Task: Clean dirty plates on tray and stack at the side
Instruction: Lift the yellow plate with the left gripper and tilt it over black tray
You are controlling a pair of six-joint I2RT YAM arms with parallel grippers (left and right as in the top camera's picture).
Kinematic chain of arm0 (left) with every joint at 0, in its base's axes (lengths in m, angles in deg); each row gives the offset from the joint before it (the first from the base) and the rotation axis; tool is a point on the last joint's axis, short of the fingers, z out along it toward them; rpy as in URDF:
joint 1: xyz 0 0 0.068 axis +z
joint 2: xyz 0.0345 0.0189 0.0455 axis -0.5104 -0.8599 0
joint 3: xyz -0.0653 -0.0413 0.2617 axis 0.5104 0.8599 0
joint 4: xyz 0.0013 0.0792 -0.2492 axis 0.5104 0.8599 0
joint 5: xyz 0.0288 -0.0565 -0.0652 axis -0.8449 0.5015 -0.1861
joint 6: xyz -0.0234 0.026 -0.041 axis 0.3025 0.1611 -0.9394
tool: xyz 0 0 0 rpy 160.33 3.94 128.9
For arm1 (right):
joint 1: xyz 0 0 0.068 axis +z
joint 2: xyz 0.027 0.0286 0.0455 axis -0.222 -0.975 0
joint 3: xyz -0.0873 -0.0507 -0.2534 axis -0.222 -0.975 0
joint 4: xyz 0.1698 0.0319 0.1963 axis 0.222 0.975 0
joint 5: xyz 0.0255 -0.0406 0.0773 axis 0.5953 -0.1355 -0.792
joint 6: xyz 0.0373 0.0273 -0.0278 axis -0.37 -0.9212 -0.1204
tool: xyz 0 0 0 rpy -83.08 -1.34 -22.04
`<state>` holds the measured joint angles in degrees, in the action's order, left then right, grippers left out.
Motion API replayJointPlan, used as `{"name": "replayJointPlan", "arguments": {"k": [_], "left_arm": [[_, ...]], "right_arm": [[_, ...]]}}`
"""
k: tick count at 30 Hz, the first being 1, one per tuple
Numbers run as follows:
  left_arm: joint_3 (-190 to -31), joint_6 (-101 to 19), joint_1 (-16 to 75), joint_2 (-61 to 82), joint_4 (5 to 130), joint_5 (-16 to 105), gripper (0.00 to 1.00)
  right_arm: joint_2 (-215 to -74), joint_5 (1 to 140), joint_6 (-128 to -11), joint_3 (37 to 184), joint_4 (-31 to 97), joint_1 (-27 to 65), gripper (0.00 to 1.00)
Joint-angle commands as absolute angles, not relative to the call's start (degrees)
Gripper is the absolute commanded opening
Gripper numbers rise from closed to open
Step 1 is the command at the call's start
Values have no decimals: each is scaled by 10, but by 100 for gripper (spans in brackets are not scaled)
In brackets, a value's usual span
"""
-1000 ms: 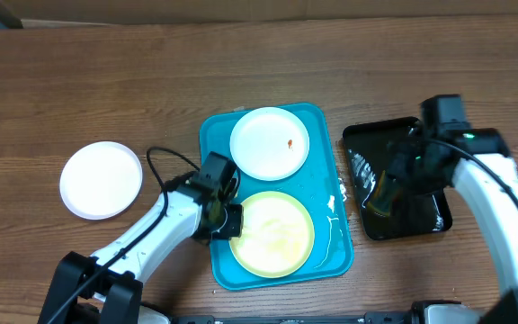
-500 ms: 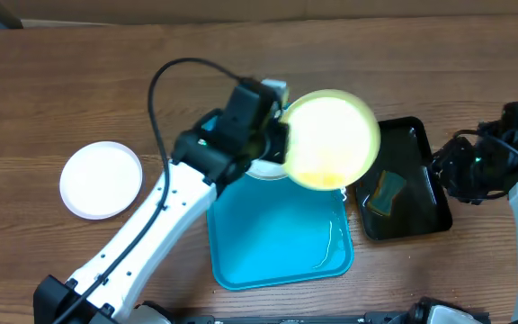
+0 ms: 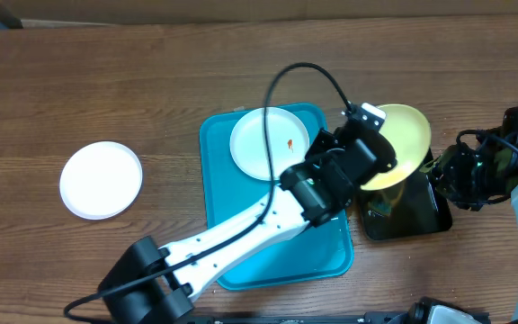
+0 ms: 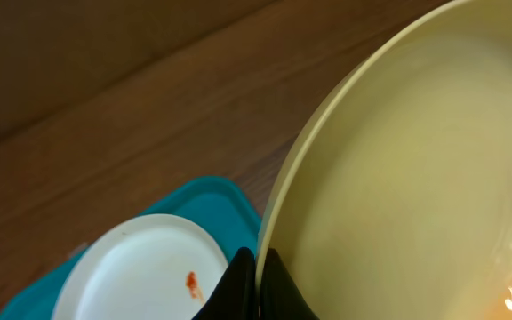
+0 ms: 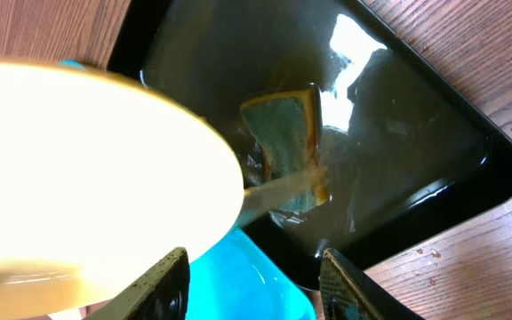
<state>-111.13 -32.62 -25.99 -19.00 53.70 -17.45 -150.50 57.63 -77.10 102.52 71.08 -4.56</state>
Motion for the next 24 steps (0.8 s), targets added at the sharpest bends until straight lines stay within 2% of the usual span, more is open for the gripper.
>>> {"name": "replayJointPlan", "arguments": {"k": [1, 15, 24], "left_arm": [[-1151, -277, -263, -186, 530, -274, 4], [-1171, -47, -290, -186, 452, -337, 4], [-1171, 27, -312, -186, 402, -360, 4]], "right_arm": [[-1497, 566, -757, 1037, 711, -49, 49], [-1497, 567, -750, 1037, 711, -49, 49], [-1497, 567, -748, 1037, 712, -49, 50]]}}
